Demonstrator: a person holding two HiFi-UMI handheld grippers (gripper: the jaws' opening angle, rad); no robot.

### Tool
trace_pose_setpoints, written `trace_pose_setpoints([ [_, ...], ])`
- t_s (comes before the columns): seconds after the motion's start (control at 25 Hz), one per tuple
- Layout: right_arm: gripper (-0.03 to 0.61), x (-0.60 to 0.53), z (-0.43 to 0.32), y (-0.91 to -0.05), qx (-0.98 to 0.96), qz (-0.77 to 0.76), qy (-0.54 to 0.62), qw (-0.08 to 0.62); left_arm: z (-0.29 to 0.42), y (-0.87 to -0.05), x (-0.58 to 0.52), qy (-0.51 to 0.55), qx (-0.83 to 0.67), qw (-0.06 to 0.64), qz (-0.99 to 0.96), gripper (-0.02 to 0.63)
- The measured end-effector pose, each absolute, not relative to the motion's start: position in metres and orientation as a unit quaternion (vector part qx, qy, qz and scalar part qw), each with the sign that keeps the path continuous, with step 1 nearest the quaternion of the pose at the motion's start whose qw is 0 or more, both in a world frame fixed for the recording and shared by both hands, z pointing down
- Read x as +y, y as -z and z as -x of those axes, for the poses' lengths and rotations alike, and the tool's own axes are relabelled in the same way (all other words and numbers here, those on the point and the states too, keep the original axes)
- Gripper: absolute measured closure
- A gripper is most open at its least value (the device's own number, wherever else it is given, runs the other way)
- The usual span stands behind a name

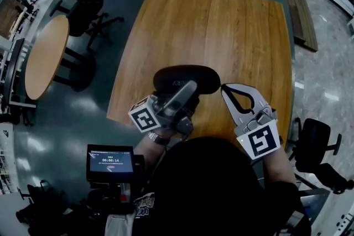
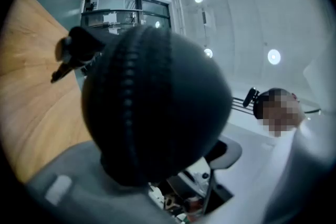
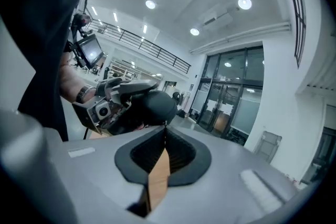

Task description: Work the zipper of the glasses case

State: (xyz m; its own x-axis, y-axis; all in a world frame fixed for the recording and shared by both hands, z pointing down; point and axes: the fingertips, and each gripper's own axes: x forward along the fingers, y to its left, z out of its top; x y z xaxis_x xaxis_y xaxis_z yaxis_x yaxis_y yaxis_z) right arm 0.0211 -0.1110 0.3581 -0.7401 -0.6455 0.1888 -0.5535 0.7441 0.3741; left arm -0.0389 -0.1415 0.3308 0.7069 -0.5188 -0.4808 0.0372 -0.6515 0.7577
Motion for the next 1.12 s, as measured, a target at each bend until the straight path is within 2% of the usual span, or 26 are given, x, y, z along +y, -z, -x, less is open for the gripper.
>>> trace_pose_setpoints([
  [0.12, 0.574, -0.102, -0.022, -0.352, -0.92, -0.3, 0.191, 0.163, 0.033, -0.325, -0.136, 0.362, -0.099, 0.403, -0.835, 0.255],
  [0.28, 0.574, -0.088, -0.018, -0.341, -0.923, -0.258, 0.24, 0.153, 0.031, -0.311, -0.132, 0.366, -0.065, 0.39, -0.843, 0.215],
  [0.64, 0.574, -0.074, -0.02, -0.317, -0.934, -0.224, 0.253, 0.113, 0.031, -0.289, -0.124, 0.43, 0.036, 0.41, -0.803, 0.199],
  [0.68, 0.574, -0.073, -0.021, -0.315, -0.935, -0.223, 0.253, 0.113, 0.032, -0.287, -0.124, 0.436, 0.039, 0.409, -0.801, 0.214],
  [0.72, 0.574, -0.071, -0.021, -0.313, -0.935, -0.221, 0.254, 0.113, 0.032, -0.285, -0.124, 0.439, 0.036, 0.404, -0.802, 0.278],
  [0.76, 0.574, -0.069, -0.02, -0.312, -0.934, -0.219, 0.258, 0.113, 0.032, -0.284, -0.124, 0.439, 0.03, 0.398, -0.805, 0.285],
  [0.84, 0.574, -0.063, -0.017, -0.308, -0.935, -0.212, 0.263, 0.11, 0.032, -0.283, -0.124, 0.439, 0.022, 0.393, -0.808, 0.232],
  [0.92, 0.574, -0.06, -0.015, -0.308, -0.937, -0.204, 0.263, 0.106, 0.033, -0.281, -0.123, 0.449, 0.028, 0.39, -0.803, 0.225],
  [1.0, 0.574, -0.058, -0.015, -0.307, -0.94, -0.199, 0.257, 0.101, 0.034, -0.28, -0.123, 0.456, 0.038, 0.391, -0.799, 0.19],
  [1.12, 0.574, -0.055, -0.013, -0.302, -0.948, -0.189, 0.241, 0.085, 0.032, -0.278, -0.121, 0.453, 0.051, 0.397, -0.796, 0.184],
])
